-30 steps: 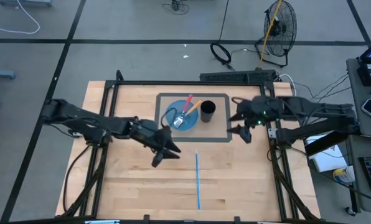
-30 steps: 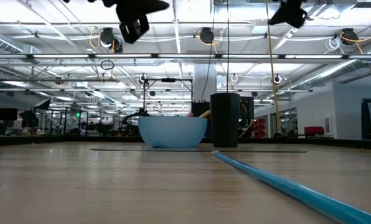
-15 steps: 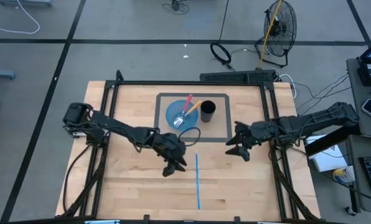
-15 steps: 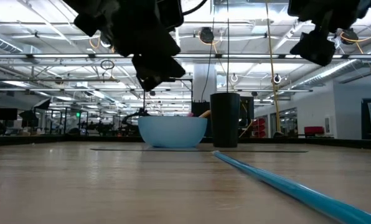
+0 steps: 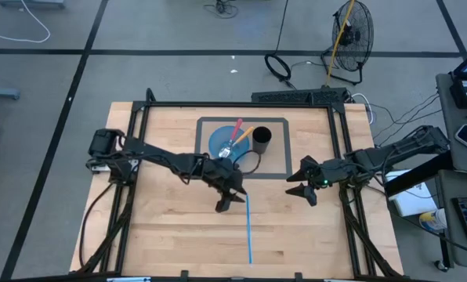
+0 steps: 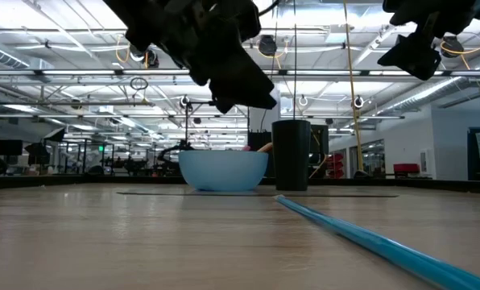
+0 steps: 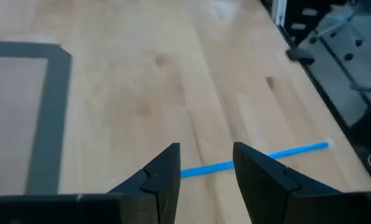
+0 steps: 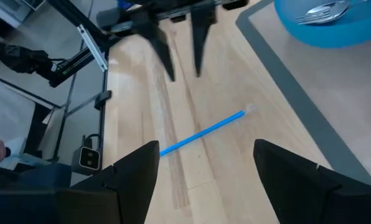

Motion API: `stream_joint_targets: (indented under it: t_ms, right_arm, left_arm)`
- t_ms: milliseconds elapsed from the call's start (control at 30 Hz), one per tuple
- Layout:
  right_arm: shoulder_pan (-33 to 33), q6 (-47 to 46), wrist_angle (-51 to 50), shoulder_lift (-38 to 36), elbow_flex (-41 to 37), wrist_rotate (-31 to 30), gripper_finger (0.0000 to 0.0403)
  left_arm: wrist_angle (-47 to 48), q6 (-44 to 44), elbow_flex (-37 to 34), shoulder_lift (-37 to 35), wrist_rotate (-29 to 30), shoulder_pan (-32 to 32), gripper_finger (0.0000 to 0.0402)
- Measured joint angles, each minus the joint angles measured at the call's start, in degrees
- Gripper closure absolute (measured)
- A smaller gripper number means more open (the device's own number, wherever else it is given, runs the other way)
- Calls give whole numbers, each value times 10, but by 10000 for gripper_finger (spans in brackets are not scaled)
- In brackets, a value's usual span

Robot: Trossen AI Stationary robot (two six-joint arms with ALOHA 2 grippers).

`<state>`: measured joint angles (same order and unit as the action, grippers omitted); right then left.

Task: Pick & Place Utensil
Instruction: Put the blue straw into the black cup

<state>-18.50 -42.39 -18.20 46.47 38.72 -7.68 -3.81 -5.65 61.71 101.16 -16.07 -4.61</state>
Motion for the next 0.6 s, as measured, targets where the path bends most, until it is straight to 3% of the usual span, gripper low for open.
stream_joint_targets:
  t_ms: [233,500,600]
  right_arm:
    - [0,-5,5,-4,0,1,147]
    - [-9,-16,39,-4,0,-14,147]
    - [-19,-22,61,-4,0,-36,147]
  left_arm:
    - [-5,5,5,-3,-21,24,250]
    - [163,126,103,0,6,-4,250]
    - [202,112,123,0,9,5,250]
